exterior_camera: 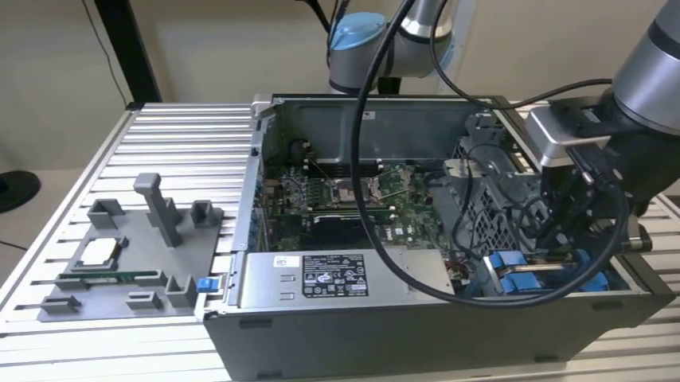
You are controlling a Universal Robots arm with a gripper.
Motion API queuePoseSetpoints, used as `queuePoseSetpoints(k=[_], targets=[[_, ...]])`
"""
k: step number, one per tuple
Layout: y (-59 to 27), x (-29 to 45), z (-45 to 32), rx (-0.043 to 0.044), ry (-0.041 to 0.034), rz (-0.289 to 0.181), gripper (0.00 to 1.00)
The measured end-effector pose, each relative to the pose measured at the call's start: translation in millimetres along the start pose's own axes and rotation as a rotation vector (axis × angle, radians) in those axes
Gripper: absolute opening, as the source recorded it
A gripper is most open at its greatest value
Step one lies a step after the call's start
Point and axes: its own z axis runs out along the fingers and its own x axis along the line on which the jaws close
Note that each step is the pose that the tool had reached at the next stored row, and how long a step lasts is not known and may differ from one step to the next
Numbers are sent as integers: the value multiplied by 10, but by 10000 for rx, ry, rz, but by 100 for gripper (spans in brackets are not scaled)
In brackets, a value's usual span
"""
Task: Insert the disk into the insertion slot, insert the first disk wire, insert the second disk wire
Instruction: 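Insert the second disk wire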
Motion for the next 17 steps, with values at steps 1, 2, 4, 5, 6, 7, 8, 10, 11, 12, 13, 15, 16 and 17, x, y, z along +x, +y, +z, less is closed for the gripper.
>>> queuePoseSetpoints(k=[1, 2, 4, 5, 6, 7, 8, 10, 11, 12, 13, 15, 16, 17], targets=[[1, 5, -1, 31, 9, -2, 0], [2, 6, 3, 90, 19, -9, 0], [3, 11, 9, 267, 43, -33, 0], [3, 12, 14, 337, 45, -41, 0], [3, 12, 14, 339, 48, -41, 0], [3, 13, 14, 340, 49, -42, 0], [3, 13, 17, 341, 47, -43, 0], [4, 14, 27, 348, 43, -42, 0], [4, 15, 32, 350, 45, -43, 0], [4, 15, 37, 355, 46, -44, 0], [5, 16, 42, 363, 45, -44, 0], [5, 17, 51, 390, 45, -47, 0], [6, 17, 55, 408, 46, -50, 0], [6, 17, 59, 424, 45, -51, 0]])
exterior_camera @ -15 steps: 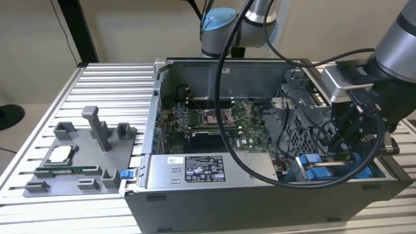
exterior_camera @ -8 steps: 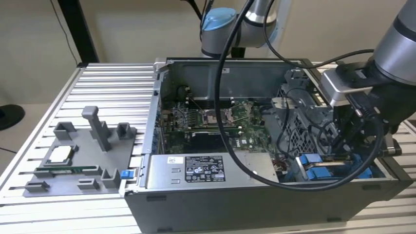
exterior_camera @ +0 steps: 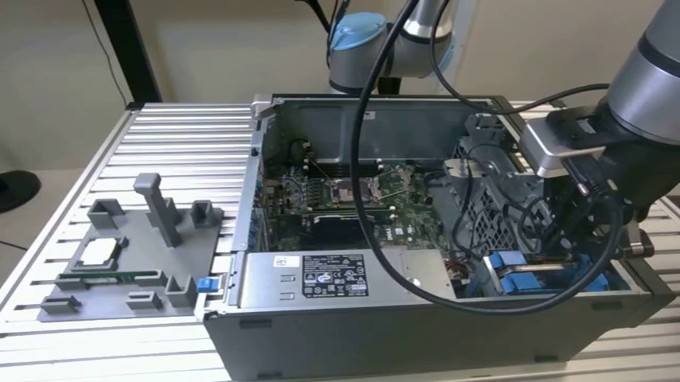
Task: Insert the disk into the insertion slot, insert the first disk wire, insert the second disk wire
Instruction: 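Insert the second disk wire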
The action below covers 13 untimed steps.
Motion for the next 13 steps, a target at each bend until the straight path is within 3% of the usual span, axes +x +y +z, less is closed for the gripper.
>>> queuePoseSetpoints(k=[13], targets=[[5, -12, 48, 7, 11, 17, 0]])
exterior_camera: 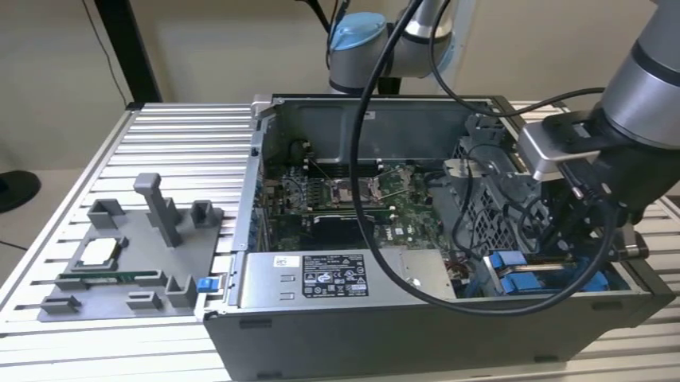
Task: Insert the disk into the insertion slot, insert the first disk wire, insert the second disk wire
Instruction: 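Insert the second disk wire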
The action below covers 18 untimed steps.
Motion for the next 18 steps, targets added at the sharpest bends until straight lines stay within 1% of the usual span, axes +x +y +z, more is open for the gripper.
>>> queuePoseSetpoints(k=[6, 13, 16, 18], targets=[[3, -13, 25, 3, 1, 20, 0], [9, -12, 76, 5, 48, 38, 0], [13, -9, 115, 11, 47, 53, 0], [13, -10, 120, 12, 59, 59, 0]])
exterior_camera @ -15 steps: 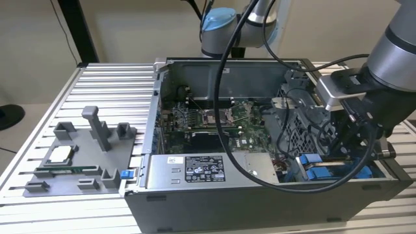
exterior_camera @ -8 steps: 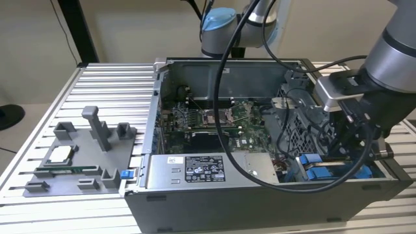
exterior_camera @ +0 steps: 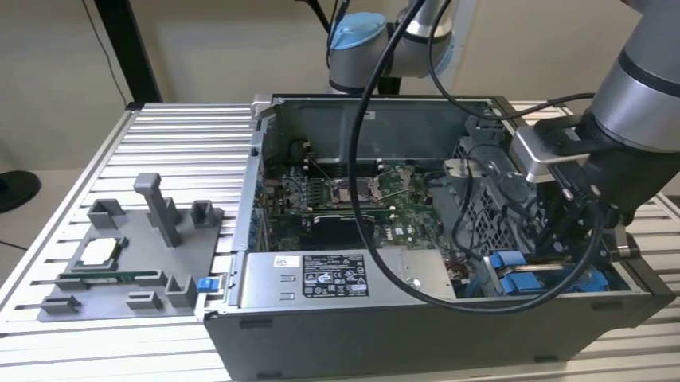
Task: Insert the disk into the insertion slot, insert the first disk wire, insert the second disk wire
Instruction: 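Insert the second disk wire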
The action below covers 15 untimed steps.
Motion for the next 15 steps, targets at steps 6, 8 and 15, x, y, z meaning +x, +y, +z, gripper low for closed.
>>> queuePoseSetpoints(k=[6, 8, 15], targets=[[-4, -3, -27, 2, -42, 8, 100], [-10, -10, -93, 2, -43, 14, 100], [-42, -42, -405, -2, -38, 18, 100]])
